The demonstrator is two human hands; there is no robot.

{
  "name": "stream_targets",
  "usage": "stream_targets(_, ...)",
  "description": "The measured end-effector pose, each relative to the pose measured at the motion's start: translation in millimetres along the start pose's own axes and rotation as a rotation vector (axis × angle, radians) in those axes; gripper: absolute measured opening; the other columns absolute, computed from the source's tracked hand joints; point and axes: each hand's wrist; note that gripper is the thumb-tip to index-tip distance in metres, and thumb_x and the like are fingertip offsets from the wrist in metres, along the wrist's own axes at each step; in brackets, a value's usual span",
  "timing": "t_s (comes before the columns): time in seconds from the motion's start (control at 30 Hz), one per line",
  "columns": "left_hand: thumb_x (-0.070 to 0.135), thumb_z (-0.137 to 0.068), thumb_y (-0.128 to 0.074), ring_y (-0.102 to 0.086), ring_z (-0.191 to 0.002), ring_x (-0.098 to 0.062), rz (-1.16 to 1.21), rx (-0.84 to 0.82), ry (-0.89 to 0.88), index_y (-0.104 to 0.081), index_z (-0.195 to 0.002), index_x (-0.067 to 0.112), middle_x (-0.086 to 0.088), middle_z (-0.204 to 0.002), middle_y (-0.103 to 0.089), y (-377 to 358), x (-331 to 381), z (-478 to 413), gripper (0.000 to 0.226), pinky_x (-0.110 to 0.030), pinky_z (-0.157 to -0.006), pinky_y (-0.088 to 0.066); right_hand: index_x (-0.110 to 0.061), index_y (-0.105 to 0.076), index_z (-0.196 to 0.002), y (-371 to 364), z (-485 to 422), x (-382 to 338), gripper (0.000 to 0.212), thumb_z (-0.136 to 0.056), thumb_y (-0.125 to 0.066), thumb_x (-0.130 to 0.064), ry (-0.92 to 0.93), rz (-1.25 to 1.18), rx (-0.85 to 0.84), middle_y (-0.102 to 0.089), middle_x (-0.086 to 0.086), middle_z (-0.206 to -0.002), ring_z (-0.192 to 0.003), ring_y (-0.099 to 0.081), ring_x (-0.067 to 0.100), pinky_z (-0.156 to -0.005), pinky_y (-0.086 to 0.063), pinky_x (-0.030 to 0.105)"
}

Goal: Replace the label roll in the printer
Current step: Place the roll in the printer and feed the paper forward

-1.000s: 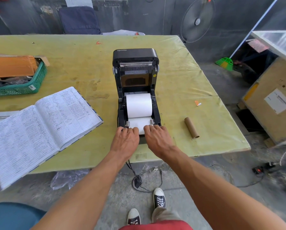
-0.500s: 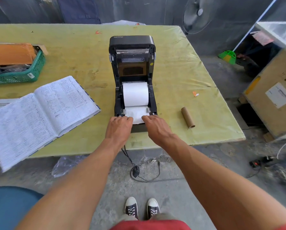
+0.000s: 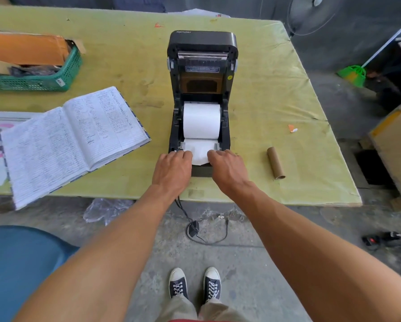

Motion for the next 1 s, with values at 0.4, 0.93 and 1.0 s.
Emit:
stream_targets(0.4, -0.004, -0.087, -0.05, -0.061, -0.091, -0.029, 0.081, 0.004, -0.259, -0.056, -0.092, 0.009, -0.01, -0.098, -0.063, -2, -14, 8, 0.015, -0.038, -0.084, -0.045, -0.01, -0.046, -0.092, 0, 7, 2, 0.028, -0.076, -0.047, 0.013, 0.042, 0.012, -0.05, -0.06, 0.013, -0.094, -0.078, -0.035, 0.025, -0.066, -0.031, 0.036)
stream_targets(0.93, 0.007, -0.098, -0.03, -0.021, -0.148, -0.027, -0.043, -0.174, -0.256, -0.017, -0.154, 0.01, -0.018, -0.16, -0.023, -10, -21, 4, 0.057, -0.048, -0.12, -0.011, -0.014, -0.051, -0.108, 0, 17, 11, 0.017, -0.091, -0.054, -0.011, 0.065, 0.012, -0.095, -0.061, 0.005, -0.116, -0.106, -0.053, 0.028, -0.088, -0.044, 0.039)
stream_targets(1.0, 0.009, -0.099, -0.029, -0.021, -0.147, -0.029, -0.054, -0.175, -0.242, -0.017, -0.154, 0.011, -0.02, -0.159, -0.023, -10, -22, 4, 0.056, -0.048, -0.12, -0.011, -0.013, -0.043, -0.132, -2, 15, 10, 0.043, -0.091, -0.057, -0.012, 0.03, 0.063, -0.155, -0.05, 0.006, -0.14, -0.118, -0.048, 0.029, -0.094, -0.044, 0.043)
Point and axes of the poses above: each hand's wrist, its own z-axis away from the middle knuckle, its own y-axis out of the back of the hand, x = y × z
